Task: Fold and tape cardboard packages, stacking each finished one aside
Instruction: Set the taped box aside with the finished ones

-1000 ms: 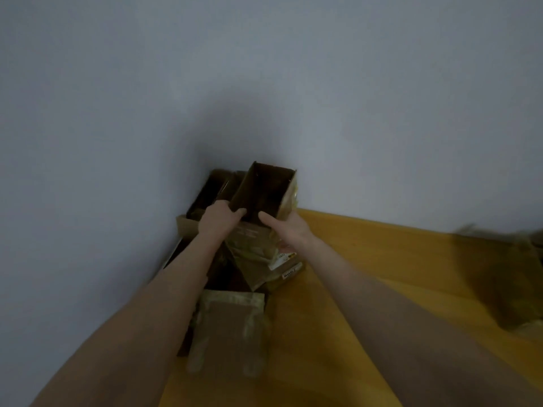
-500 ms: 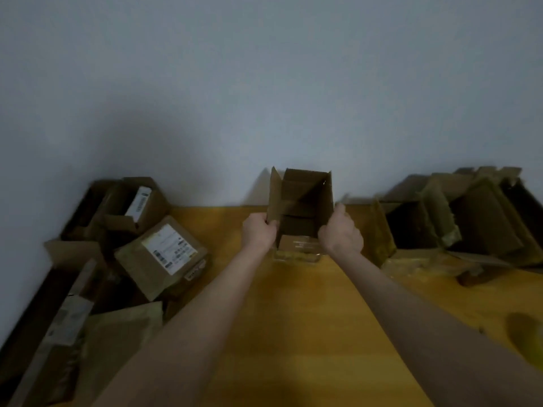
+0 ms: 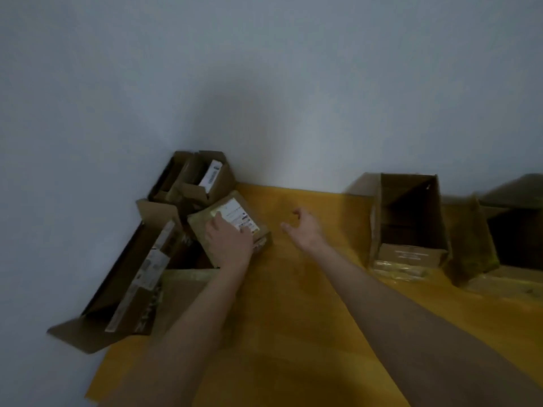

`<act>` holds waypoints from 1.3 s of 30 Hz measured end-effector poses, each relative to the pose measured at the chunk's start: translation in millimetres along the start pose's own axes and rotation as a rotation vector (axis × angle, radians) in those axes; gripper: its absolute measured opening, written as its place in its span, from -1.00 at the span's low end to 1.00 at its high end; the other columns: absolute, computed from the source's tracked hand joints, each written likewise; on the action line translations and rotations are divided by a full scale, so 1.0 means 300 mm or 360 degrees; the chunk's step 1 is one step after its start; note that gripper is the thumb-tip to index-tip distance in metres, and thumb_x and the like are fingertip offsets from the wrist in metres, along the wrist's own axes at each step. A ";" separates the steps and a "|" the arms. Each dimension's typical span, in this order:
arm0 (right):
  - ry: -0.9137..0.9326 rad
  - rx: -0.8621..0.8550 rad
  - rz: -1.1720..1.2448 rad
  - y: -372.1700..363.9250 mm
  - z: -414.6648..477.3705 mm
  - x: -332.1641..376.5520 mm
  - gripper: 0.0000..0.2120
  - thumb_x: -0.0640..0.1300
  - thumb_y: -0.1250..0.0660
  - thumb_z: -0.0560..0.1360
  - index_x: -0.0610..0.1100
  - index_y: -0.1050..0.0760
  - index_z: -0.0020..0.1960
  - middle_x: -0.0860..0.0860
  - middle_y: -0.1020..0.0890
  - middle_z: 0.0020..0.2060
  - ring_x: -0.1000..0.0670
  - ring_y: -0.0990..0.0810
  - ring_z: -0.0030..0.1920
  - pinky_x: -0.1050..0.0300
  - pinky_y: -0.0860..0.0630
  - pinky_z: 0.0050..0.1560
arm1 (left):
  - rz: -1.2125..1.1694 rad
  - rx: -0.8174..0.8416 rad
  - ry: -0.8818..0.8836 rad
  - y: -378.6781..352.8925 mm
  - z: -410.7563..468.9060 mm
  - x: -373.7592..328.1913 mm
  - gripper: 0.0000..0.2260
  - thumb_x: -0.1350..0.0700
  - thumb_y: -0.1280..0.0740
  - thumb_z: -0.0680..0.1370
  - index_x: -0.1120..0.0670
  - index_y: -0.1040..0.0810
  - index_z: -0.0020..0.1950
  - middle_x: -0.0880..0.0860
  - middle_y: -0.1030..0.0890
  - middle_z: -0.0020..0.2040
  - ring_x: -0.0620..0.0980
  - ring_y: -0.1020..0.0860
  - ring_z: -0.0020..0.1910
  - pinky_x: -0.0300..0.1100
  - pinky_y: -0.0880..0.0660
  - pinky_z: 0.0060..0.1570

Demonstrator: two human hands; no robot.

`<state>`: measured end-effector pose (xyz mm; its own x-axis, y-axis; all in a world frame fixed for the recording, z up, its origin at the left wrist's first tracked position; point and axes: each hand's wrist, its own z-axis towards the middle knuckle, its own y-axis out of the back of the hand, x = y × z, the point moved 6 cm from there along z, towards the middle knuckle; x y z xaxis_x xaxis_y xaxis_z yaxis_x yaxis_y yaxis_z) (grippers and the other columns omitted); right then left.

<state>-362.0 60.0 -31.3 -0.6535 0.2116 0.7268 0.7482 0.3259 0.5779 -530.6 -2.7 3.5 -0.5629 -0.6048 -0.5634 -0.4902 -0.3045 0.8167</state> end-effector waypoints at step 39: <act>-0.0104 0.0639 0.0367 -0.398 -0.304 0.084 -0.17 0.08 -0.42 0.47 -0.11 -0.04 0.56 -0.11 -0.22 0.50 -0.16 -0.26 0.46 -0.09 -0.34 0.38 | 0.0452 -0.0062 0.0365 0.241 -0.232 0.496 -0.44 -0.05 -0.25 0.58 0.14 -0.16 0.49 0.18 -0.25 0.46 0.18 -0.23 0.43 0.11 -0.28 0.34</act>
<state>-457.5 -57.6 -48.1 -0.4907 0.3739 0.7870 0.7797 0.5917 0.2051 -603.6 -166.1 -12.6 -0.5068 -0.8172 -0.2744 -0.3077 -0.1259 0.9431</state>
